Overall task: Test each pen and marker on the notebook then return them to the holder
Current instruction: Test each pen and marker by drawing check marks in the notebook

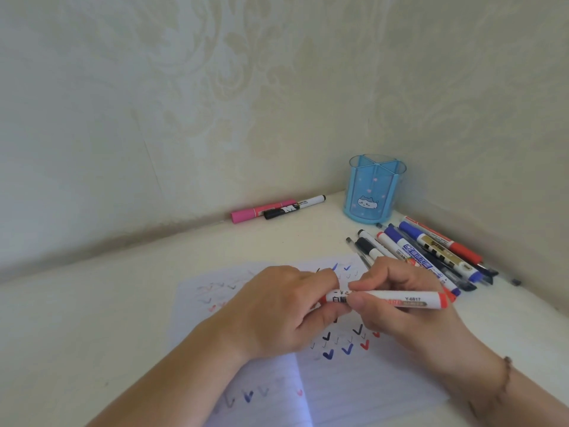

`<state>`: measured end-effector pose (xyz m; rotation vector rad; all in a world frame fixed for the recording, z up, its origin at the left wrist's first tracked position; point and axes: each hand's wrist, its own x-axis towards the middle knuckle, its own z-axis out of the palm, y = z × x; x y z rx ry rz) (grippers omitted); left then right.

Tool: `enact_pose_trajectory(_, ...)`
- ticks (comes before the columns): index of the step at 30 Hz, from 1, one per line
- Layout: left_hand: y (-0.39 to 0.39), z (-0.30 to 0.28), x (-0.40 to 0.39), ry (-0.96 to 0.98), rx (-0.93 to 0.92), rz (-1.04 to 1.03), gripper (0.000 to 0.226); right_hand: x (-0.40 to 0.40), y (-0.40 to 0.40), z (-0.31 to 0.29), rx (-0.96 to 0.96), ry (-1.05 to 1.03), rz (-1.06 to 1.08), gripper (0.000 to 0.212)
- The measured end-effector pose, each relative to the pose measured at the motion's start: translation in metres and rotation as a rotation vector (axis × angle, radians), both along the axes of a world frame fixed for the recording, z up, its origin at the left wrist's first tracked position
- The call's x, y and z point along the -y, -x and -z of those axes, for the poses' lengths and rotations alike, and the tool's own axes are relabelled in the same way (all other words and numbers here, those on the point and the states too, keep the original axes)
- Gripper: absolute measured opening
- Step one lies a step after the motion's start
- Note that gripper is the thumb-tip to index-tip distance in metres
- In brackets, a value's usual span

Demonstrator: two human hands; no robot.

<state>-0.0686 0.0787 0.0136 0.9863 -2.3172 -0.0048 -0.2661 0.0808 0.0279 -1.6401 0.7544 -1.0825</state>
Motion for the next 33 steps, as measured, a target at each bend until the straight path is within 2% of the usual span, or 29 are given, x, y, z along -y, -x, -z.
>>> enact_pose_trajectory(11, 0.001, -0.005, -0.008, -0.113, -0.001, 0.042, 0.042, -0.003, 0.004, -0.002, -0.107, 0.137, -0.035, 0.011)
enact_pose_trajectory(16, -0.003, 0.001, -0.004, -0.163, -0.036, 0.058, 0.048, -0.003, 0.004, -0.001, -0.063, 0.150, -0.058, 0.010)
enact_pose_trajectory(18, -0.004, -0.001, -0.003, -0.180, -0.058, 0.055, 0.045, -0.003, 0.007, 0.001, -0.056, 0.155, -0.046, 0.018)
enact_pose_trajectory(21, -0.010, -0.003, -0.003, -0.342, -0.176, 0.033, 0.044, 0.000, 0.011, 0.001, 0.087, 0.139, -0.005, 0.011)
enact_pose_trajectory(23, -0.014, -0.003, -0.004, -0.451, -0.306, 0.087, 0.034, 0.005, 0.018, 0.001, 0.249, 0.061, 0.047, 0.008)
enact_pose_trajectory(25, -0.017, -0.002, -0.003, -0.458, -0.365, 0.105, 0.023, 0.010, 0.025, -0.002, 0.273, -0.014, 0.098, 0.014)
enact_pose_trajectory(27, -0.017, 0.001, -0.001, -0.450, -0.347, 0.070, 0.011, 0.012, 0.030, -0.007, 0.201, -0.044, 0.119, 0.041)
enact_pose_trajectory(29, -0.018, 0.003, 0.002, -0.449, -0.313, 0.048, 0.010, 0.013, 0.032, -0.011, 0.106, -0.093, 0.193, 0.050)
enact_pose_trajectory(33, -0.018, 0.008, 0.007, -0.350, -0.185, 0.020, 0.014, 0.011, 0.040, -0.019, -0.264, -0.198, 0.160, 0.021)
